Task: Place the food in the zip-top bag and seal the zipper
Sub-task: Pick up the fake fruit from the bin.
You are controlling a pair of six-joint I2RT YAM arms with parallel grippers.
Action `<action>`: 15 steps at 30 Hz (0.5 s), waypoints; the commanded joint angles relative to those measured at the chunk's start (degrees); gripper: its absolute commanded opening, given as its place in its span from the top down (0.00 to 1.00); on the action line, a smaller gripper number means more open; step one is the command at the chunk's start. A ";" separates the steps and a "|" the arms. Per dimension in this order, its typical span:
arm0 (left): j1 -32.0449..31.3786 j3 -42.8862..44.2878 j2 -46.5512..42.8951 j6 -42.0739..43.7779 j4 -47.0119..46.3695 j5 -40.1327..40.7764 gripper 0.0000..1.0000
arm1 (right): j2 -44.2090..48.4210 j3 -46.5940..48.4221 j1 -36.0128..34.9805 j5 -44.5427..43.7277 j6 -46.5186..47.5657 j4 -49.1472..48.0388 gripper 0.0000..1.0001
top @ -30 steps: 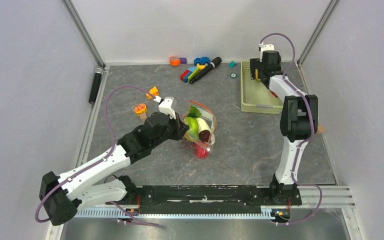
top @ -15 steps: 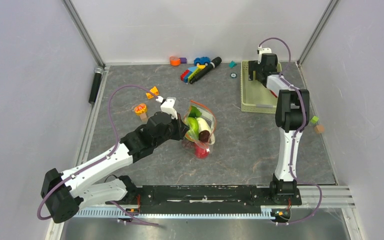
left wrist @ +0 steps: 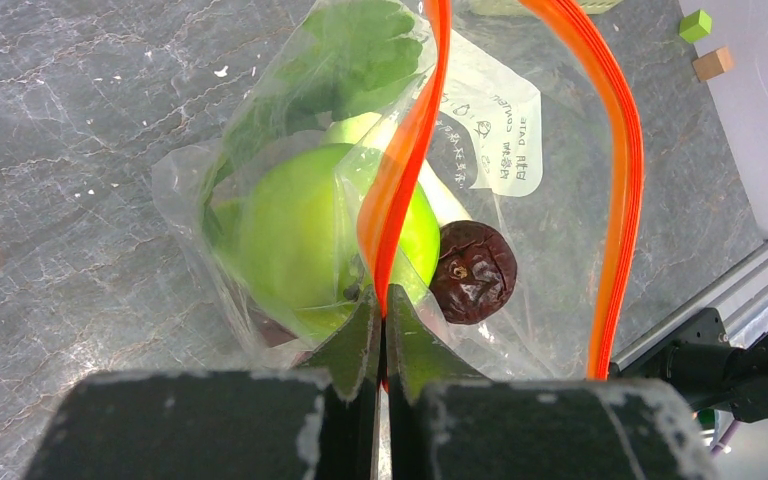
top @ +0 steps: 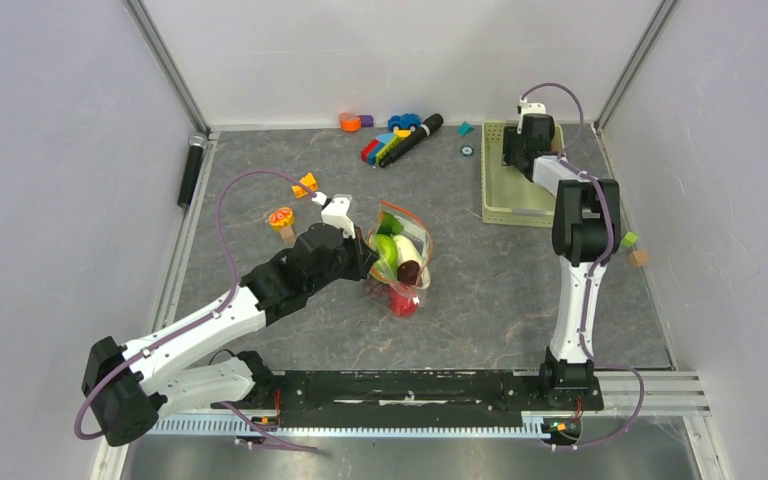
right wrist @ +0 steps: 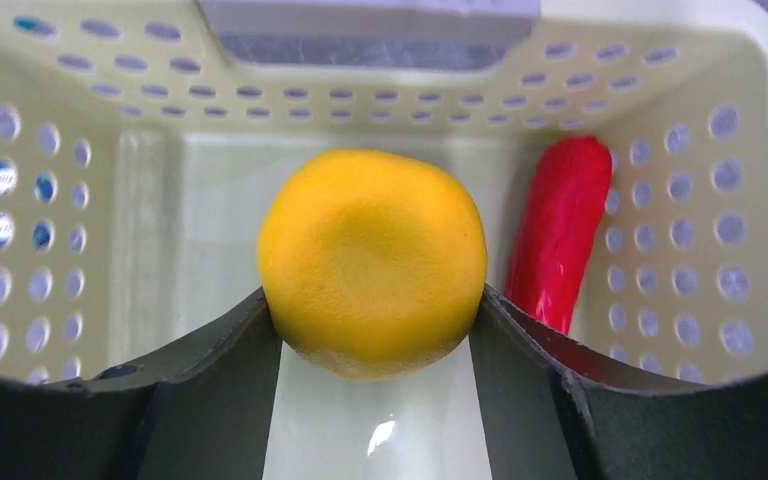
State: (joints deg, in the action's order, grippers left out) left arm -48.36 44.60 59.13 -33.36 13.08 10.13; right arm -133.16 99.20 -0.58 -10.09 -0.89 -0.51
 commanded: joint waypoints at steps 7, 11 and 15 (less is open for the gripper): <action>-0.07 0.84 -0.72 1.03 -2.51 -1.53 0.98 | 26.42 -21.42 -0.12 4.77 -3.09 -10.99 0.58; -0.07 0.68 -0.74 0.67 -2.84 -1.86 0.98 | 36.81 -30.46 -0.17 5.07 -4.27 -12.44 0.58; -0.07 0.69 -0.52 0.46 -3.00 -2.42 0.98 | 45.85 -36.97 -0.54 7.94 -5.77 -13.72 0.58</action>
State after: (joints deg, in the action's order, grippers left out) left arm -48.36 44.60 59.11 -33.39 12.88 8.80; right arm -94.63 67.16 -0.67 -5.13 -4.47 -9.85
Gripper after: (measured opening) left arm 0.043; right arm 0.676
